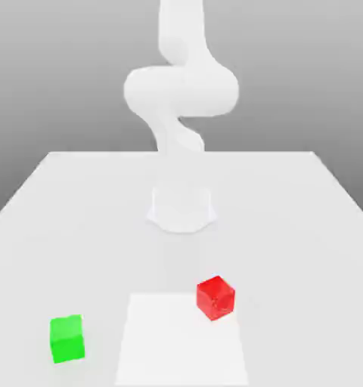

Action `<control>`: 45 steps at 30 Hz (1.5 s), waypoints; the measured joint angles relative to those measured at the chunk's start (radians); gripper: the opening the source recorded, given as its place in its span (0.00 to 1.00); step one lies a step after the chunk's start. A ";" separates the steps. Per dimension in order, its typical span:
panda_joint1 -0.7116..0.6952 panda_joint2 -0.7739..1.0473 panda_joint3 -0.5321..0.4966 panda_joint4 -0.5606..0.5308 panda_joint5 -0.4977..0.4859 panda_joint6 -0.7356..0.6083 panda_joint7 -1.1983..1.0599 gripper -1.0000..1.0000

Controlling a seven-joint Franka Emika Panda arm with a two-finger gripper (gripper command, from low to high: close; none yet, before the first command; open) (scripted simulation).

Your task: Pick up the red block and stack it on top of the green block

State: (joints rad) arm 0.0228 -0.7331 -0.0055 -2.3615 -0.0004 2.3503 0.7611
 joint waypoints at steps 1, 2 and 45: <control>0.011 0.033 -0.003 -0.029 0.000 0.024 -0.019 0.50; 0.022 0.066 -0.005 -0.058 -0.001 0.049 -0.037 0.50; -0.022 0.728 -0.119 -0.369 0.025 0.370 -0.370 0.00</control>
State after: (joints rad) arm 0.0007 -0.0052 -0.1246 -2.7309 0.0244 2.7205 0.3909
